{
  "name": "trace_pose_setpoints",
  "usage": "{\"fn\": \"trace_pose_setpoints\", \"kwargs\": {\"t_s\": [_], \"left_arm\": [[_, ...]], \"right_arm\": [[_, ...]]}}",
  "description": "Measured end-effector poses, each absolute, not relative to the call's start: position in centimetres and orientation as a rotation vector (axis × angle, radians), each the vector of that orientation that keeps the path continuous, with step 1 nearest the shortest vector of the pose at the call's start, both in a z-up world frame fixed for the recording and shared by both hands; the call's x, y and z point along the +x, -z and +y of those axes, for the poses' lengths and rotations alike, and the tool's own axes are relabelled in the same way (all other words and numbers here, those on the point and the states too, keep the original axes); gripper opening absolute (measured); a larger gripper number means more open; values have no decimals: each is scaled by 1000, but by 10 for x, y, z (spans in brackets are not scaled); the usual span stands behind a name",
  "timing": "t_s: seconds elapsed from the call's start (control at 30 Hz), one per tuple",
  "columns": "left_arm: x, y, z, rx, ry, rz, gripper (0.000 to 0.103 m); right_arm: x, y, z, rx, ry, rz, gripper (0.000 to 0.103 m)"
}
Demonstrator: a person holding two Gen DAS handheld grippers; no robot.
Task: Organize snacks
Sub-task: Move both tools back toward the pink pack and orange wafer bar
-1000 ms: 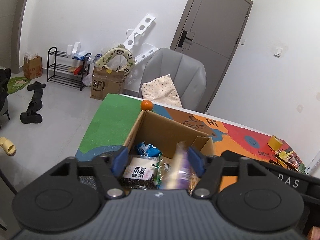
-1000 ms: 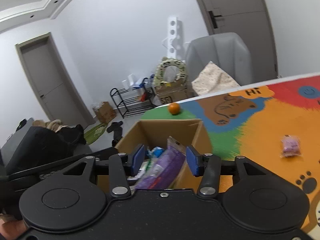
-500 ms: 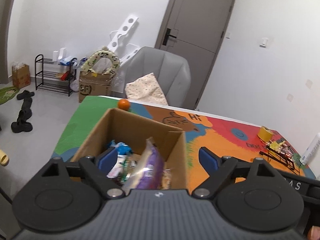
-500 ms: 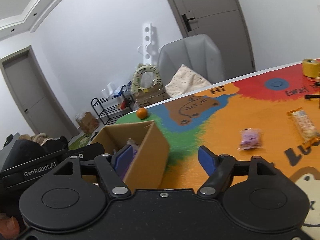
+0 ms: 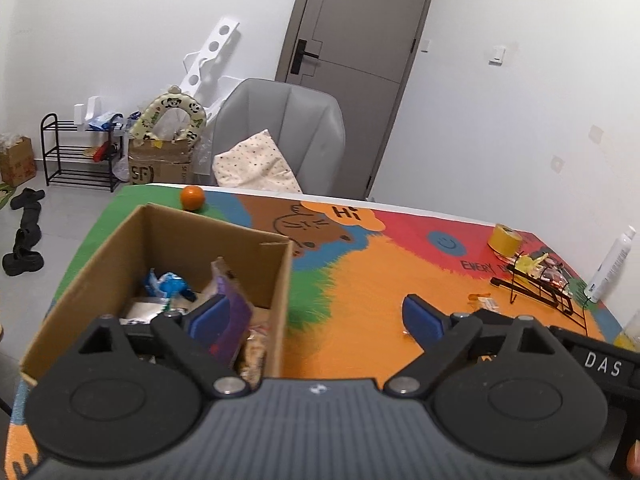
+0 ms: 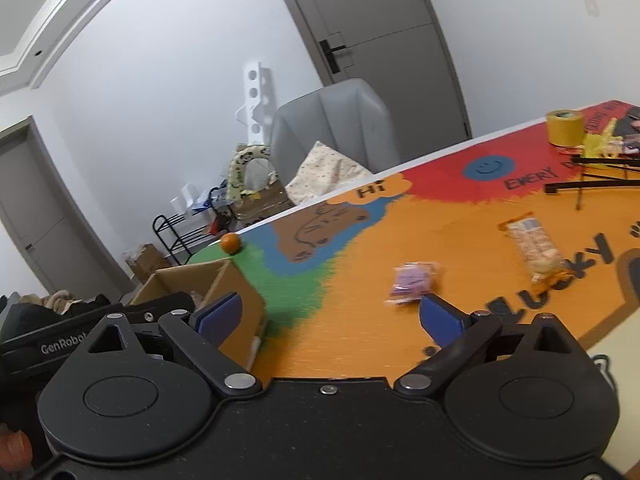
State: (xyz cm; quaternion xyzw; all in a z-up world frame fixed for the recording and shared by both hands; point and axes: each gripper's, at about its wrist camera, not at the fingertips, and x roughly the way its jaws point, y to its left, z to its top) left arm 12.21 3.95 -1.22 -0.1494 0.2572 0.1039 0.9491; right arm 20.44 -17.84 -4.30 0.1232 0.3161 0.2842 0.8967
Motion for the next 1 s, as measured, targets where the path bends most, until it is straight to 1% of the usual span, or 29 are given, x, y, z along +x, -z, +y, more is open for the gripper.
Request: {"fn": "trace_pose_setpoints", "kwargs": {"t_s": [0.37, 0.43, 0.53, 1.0], "left_arm": [[149, 17, 8, -302, -165, 546, 93], [154, 18, 1, -304, -143, 547, 93], [161, 19, -7, -306, -128, 544, 93], [193, 34, -29, -308, -101, 583, 94]], "right_arm": [[220, 53, -224, 255, -513, 666, 99], [222, 54, -231, 254, -499, 663, 102], [227, 56, -242, 254, -484, 657, 103], [250, 75, -271, 294, -449, 665, 103]]}}
